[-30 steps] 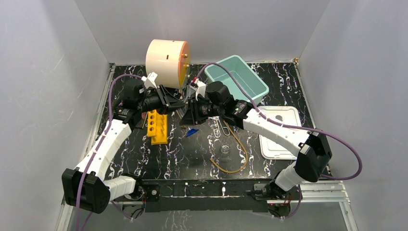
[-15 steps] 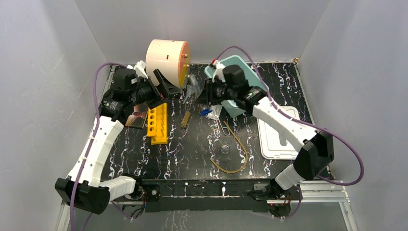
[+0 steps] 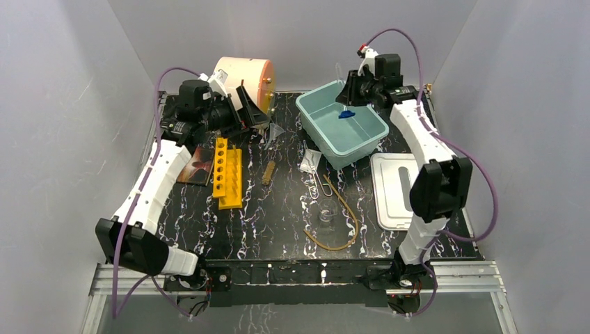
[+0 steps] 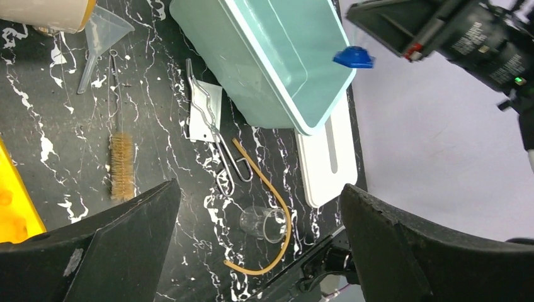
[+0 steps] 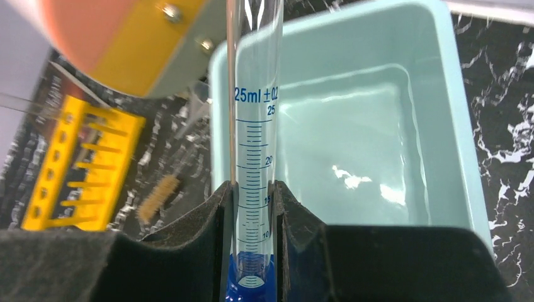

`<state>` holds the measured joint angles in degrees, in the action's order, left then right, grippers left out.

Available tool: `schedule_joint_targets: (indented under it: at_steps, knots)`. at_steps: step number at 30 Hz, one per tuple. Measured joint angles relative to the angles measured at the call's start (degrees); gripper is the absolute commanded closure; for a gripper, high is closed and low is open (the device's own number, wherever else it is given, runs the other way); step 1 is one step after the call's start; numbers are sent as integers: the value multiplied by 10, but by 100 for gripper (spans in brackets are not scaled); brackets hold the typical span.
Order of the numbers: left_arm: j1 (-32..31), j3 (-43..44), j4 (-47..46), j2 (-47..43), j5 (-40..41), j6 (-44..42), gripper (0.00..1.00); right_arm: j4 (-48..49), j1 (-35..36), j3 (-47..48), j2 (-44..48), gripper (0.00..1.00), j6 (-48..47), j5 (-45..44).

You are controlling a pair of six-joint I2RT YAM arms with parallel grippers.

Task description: Organize the chemistry lab equipment

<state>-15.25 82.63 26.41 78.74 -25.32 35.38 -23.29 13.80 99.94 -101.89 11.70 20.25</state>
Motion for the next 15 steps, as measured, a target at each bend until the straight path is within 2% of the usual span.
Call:
schedule_joint_targets:
  at_steps: [8, 15]
  knots:
    - [-7, 27, -21, 57, -15, -35, 2, -43, -2, 26, -132, 81, -62, -9]
    - [-19, 32, -24, 95, -19, -44, 2, -72, 2, 22, -150, 77, -101, -3]
